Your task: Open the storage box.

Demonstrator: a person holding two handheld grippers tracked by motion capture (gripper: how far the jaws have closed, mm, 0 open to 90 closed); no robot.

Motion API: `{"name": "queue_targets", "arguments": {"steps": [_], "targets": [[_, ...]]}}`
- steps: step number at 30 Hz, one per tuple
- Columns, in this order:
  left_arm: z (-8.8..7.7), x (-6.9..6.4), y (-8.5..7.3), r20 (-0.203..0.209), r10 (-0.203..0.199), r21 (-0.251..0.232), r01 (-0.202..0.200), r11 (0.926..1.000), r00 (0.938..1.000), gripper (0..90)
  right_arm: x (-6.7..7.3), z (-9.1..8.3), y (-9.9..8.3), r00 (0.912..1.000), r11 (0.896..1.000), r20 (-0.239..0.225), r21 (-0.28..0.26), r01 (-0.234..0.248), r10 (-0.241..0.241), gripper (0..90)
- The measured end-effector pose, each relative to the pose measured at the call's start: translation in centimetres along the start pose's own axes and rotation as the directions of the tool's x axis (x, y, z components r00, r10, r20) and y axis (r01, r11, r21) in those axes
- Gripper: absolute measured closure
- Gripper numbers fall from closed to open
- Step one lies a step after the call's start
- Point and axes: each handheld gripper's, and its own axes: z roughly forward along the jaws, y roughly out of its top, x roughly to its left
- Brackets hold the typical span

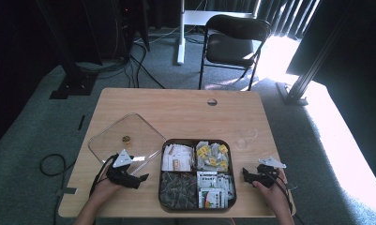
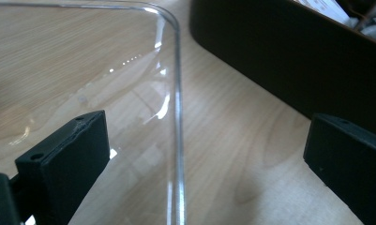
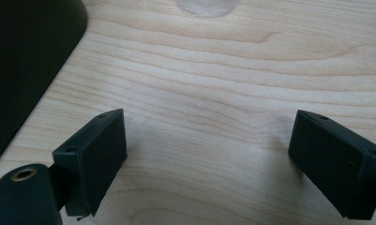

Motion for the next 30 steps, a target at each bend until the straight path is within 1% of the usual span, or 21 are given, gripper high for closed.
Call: {"name": "queue_targets", "arguments": {"steps": [2, 7, 11, 13, 17, 19, 22, 23, 24, 25, 27, 28, 30], "targets": [[0.0, -0.4, 0.0, 0.019, 0.004, -0.002, -0.004, 1.0000, 0.9998, 0.9, 0.0, 0.0, 0.0, 1.0000, 1.000, 0.000, 0.000, 0.000, 0.000, 10.9], [0.1, -0.8, -0.3, 0.030, 0.006, -0.014, -0.005, 0.9999, 0.9995, 1.0, 0.0, 0.0, 0.0, 1.0000, 1.000, 0.000, 0.001, 0.000, 0.000, 10.9], [0.0, -1.3, -0.5, 0.039, 0.019, -0.014, -0.018, 0.9997, 0.9991, 0.9, 0.0, 0.0, 0.0, 1.0000, 1.000, 0.000, 0.000, 0.000, 0.000, 10.9], [0.1, -1.6, -0.7, 0.051, 0.017, -0.012, -0.017, 0.9998, 0.9985, 0.9, 0.0, 0.0, 0.0, 1.0000, 1.000, 0.000, 0.000, 0.000, 0.000, 10.9], [0.3, -2.3, -0.9, 0.064, 0.049, 0.006, -0.050, 0.9987, 0.9967, 0.9, 0.0, 0.0, 0.0, 1.0000, 1.000, 0.000, 0.001, 0.000, 0.000, 10.9], [0.3, -2.5, -1.0, 0.064, 0.055, 0.002, -0.056, 0.9985, 0.9964, 0.9, 0.0, 0.0, 0.0, 1.0000, 1.000, 0.000, 0.001, 0.000, 0.000, 10.8], [0.4, -3.0, -1.0, 0.081, 0.069, 0.002, -0.069, 0.9976, 0.9943, 0.9, 0.0, 0.0, 0.0, 1.0000, 1.000, -0.005, -0.001, 0.005, -0.005, 10.8], [0.5, -3.2, -1.0, 0.096, 0.072, 0.003, -0.073, 0.9973, 0.9928, 0.9, 0.0, 0.0, 0.0, 1.0000, 1.000, -0.005, -0.001, 0.005, -0.005, 10.9], [0.5, -3.2, -1.0, 0.096, 0.072, 0.003, -0.073, 0.9973, 0.9928, 0.9, 0.0, 0.0, 0.0, 1.0000, 1.000, -0.005, -0.001, 0.005, -0.005, 10.9], [0.7, -3.5, -1.1, 0.105, 0.083, 0.012, -0.084, 0.9964, 0.9910, 0.9, -0.1, 0.0, 0.0, 0.9999, 1.000, -0.010, 0.000, 0.011, -0.011, 10.9], [0.9, -3.7, -1.1, 0.102, 0.104, 0.030, -0.108, 0.9937, 0.9893, 0.9, -0.1, 0.1, 0.1, 0.9997, 1.000, -0.016, 0.000, 0.018, -0.018, 10.8], [1.0, -3.8, -1.1, 0.107, 0.106, 0.032, -0.110, 0.9934, 0.9886, 0.9, -0.1, 0.1, 0.1, 0.9996, 1.000, -0.020, -0.001, 0.022, -0.022, 10.8], [1.0, -3.8, -1.1, 0.097, 0.113, 0.032, -0.116, 0.9927, 0.9888, 0.9, -0.1, 0.2, 0.2, 0.9995, 1.000, -0.022, -0.001, 0.024, -0.024, 10.8]]}}
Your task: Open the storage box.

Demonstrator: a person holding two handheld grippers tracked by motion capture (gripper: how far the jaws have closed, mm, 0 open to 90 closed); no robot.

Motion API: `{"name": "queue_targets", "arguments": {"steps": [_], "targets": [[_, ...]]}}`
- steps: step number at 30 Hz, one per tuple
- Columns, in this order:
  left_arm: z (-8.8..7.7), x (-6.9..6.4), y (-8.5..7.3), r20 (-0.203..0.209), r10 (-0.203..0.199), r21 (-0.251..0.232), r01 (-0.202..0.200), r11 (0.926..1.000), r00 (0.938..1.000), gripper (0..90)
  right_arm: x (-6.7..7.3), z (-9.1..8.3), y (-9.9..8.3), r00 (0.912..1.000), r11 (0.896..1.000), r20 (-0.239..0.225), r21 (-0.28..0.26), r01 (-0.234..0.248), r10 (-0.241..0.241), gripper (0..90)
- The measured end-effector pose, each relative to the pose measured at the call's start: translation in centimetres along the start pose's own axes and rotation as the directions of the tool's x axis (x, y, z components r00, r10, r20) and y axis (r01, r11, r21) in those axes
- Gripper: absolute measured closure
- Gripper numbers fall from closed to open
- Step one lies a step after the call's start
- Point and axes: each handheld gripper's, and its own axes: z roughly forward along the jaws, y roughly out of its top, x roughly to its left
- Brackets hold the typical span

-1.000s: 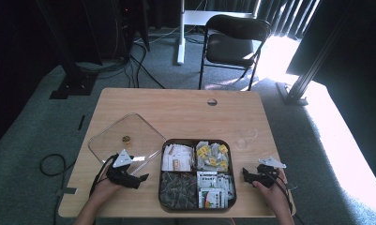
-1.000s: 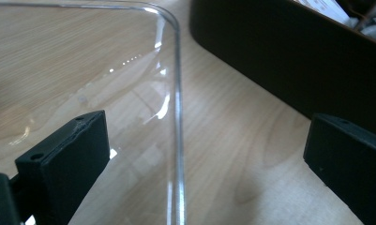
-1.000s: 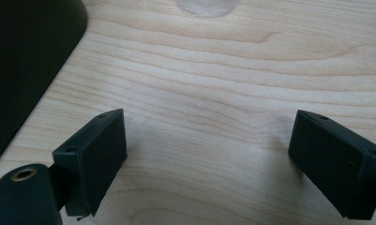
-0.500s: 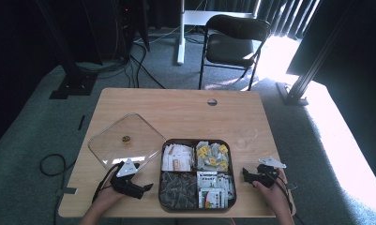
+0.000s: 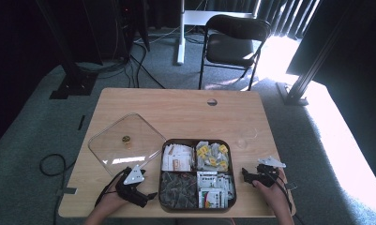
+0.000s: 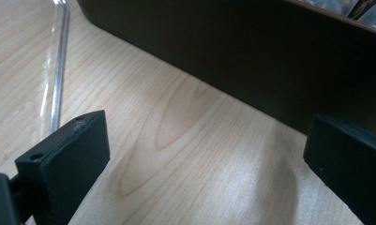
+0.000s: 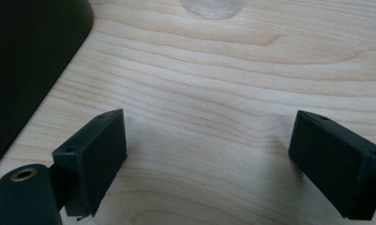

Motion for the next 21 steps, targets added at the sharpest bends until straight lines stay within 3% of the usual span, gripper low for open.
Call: {"name": "queue_targets", "arguments": {"steps": [5, 11, 15, 21], "targets": [[-0.07, 0.12, -0.10, 0.007, -0.001, -0.001, 0.001, 1.0000, 1.0000, 0.9, 0.04, 0.08, 0.09, 0.9999, 1.000, -0.009, 0.001, 0.009, -0.009, 10.8], [0.33, -0.12, 0.05, 0.018, 0.030, 0.044, -0.031, 0.9986, 0.9994, 1.0, 0.10, 0.01, 0.00, 0.9997, 1.000, -0.016, 0.000, 0.019, -0.019, 10.8], [0.58, -0.25, 0.12, 0.021, 0.041, 0.076, -0.043, 0.9962, 0.9989, 1.0, 0.19, -0.17, -0.16, 0.9978, 0.999, -0.047, 0.000, 0.047, -0.047, 10.8], [0.61, -0.28, 0.15, 0.024, 0.038, 0.079, -0.040, 0.9961, 0.9990, 1.3, 0.21, -0.21, -0.20, 0.9971, 0.999, -0.054, -0.001, 0.053, -0.053, 10.8]]}}
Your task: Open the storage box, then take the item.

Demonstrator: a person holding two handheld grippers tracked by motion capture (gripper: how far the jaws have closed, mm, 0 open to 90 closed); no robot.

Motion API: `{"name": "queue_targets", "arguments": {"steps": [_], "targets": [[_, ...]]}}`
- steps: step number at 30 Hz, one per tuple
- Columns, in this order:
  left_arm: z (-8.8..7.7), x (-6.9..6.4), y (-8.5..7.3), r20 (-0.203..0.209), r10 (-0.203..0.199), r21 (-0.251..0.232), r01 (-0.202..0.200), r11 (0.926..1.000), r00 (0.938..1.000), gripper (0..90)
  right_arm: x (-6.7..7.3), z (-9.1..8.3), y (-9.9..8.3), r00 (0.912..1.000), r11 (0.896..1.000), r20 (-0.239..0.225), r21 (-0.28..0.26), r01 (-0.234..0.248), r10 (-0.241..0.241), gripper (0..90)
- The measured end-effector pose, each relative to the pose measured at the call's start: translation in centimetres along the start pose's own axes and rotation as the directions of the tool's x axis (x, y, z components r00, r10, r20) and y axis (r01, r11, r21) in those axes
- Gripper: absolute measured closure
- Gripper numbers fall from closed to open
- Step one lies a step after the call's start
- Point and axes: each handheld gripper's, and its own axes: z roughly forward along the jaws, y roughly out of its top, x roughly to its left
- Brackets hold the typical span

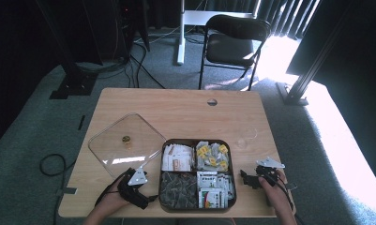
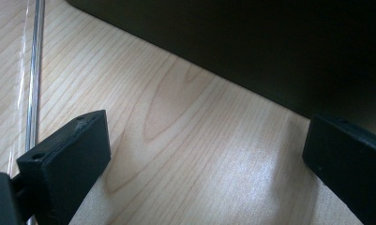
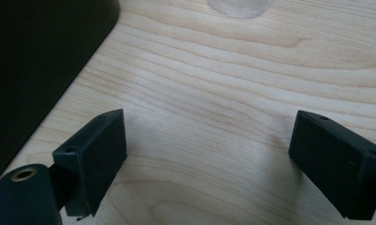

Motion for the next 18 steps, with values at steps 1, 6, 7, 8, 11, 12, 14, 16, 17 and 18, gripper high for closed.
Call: {"name": "queue_targets", "arguments": {"steps": [1, 6, 7, 8, 11, 12, 14, 16, 17, 18], "targets": [[0.01, 0.01, 0.01, -0.001, -0.001, 0.001, 0.001, 1.0000, 1.0000, 1.3, 0.00, 0.00, 0.00, 1.0000, 1.000, 0.000, 0.000, 0.000, 0.000, 10.8], [0.03, -0.24, 0.03, -0.022, -0.024, 0.000, 0.024, 0.9997, 0.9995, 1.3, -0.01, 0.00, 0.00, 1.0000, 1.000, -0.001, 0.000, -0.001, 0.001, 10.8], [0.02, -0.29, 0.01, -0.029, -0.032, -0.001, 0.032, 0.9995, 0.9991, 1.3, -0.01, 0.00, 0.00, 1.0000, 1.000, 0.000, 0.000, -0.001, 0.001, 10.8], [0.03, -0.35, 0.03, -0.036, -0.040, -0.001, 0.040, 0.9992, 0.9986, 1.3, -0.01, 0.00, 0.00, 1.0000, 1.000, -0.001, -0.001, -0.001, 0.001, 10.9], [0.03, -0.34, 0.02, -0.035, -0.041, -0.002, 0.041, 0.9992, 0.9985, 1.3, -0.01, -0.04, -0.02, 1.0000, 1.000, -0.006, -0.003, 0.003, -0.003, 12.9], [0.03, -0.33, 0.01, -0.034, -0.041, -0.003, 0.041, 0.9992, 0.9986, 1.3, -0.01, -0.09, -0.04, 1.0000, 1.000, -0.006, -0.005, 0.003, -0.003, 13.0], [0.01, -0.29, 0.00, -0.031, -0.037, -0.002, 0.037, 0.9993, 0.9988, 1.3, 0.01, -0.16, -0.10, 0.9997, 1.000, -0.025, -0.010, 0.002, -0.002, 13.0], [0.01, -0.29, -0.01, -0.031, -0.035, -0.002, 0.035, 0.9994, 0.9989, 1.2, 0.09, -0.30, -0.09, 0.9981, 1.000, -0.062, -0.013, -0.007, 0.007, 13.2], [0.00, -0.28, -0.01, -0.031, -0.035, -0.001, 0.035, 0.9994, 0.9989, 1.2, 0.13, -0.37, -0.06, 0.9973, 1.000, -0.073, -0.018, -0.010, 0.009, 13.2], [0.01, -0.29, -0.01, -0.031, -0.035, -0.001, 0.035, 0.9994, 0.9989, 1.3, 0.20, -0.46, 0.01, 0.9976, 1.000, -0.070, -0.020, -0.008, 0.006, 13.2]]}}
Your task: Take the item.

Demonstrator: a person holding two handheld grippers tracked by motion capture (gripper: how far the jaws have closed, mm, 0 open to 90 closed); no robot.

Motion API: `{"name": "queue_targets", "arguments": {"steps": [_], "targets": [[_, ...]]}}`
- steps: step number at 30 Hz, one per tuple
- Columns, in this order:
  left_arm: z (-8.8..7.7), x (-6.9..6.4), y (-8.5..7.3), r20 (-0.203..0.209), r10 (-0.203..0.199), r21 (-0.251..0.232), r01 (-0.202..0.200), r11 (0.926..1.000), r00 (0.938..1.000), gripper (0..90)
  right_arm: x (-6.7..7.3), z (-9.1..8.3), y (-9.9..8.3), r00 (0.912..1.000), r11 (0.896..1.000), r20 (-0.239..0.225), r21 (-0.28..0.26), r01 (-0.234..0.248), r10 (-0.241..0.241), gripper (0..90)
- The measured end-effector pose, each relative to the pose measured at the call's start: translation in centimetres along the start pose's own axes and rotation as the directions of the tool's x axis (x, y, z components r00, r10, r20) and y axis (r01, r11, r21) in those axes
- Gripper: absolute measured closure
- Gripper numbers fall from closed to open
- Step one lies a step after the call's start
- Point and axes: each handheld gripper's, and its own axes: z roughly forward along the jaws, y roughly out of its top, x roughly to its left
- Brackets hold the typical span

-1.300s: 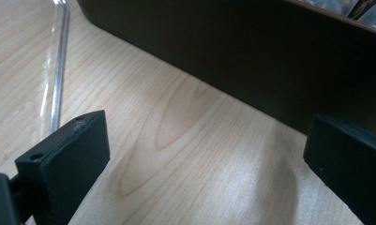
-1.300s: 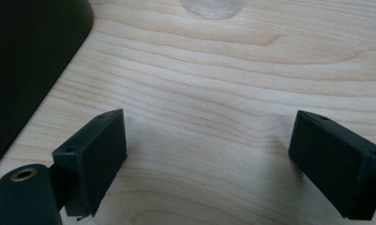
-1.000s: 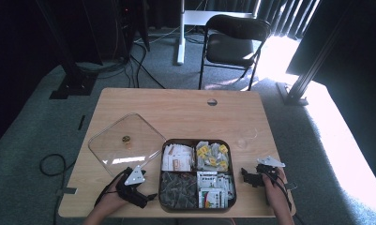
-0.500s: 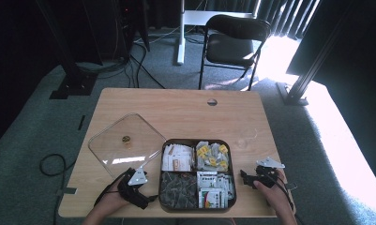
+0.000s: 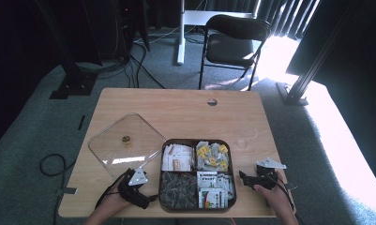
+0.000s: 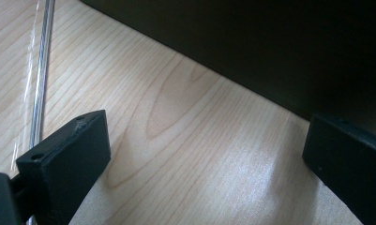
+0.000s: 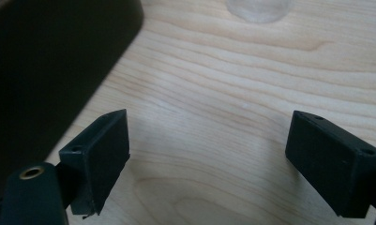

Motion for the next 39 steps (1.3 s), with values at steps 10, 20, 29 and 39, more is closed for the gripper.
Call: {"name": "queue_targets", "arguments": {"steps": [10, 20, 29, 39], "targets": [[0.0, 0.0, 0.0, 0.000, 0.000, 0.000, 0.000, 1.0000, 1.0000, 1.2, 0.6, -1.4, 1.5, 0.9998, 0.999, 0.019, -0.042, 0.010, -0.009, 12.4], [0.0, 0.0, 0.0, 0.000, 0.000, 0.000, 0.000, 1.0000, 1.0000, 1.2, 1.0, -3.1, 2.9, 0.9994, 0.995, -0.026, -0.100, 0.019, -0.021, 13.5], [0.0, 0.0, 0.0, 0.000, 0.000, 0.001, 0.000, 1.0000, 1.0000, 1.2, 2.7, -3.0, 4.9, 0.9916, 0.987, -0.105, -0.149, 0.059, -0.075, 16.8], [0.0, 0.0, 0.0, 0.001, 0.001, 0.000, -0.001, 1.0000, 1.0000, 1.2, 4.7, -1.9, 7.0, 0.9758, 0.973, -0.132, -0.174, 0.150, -0.174, 25.9]]}}
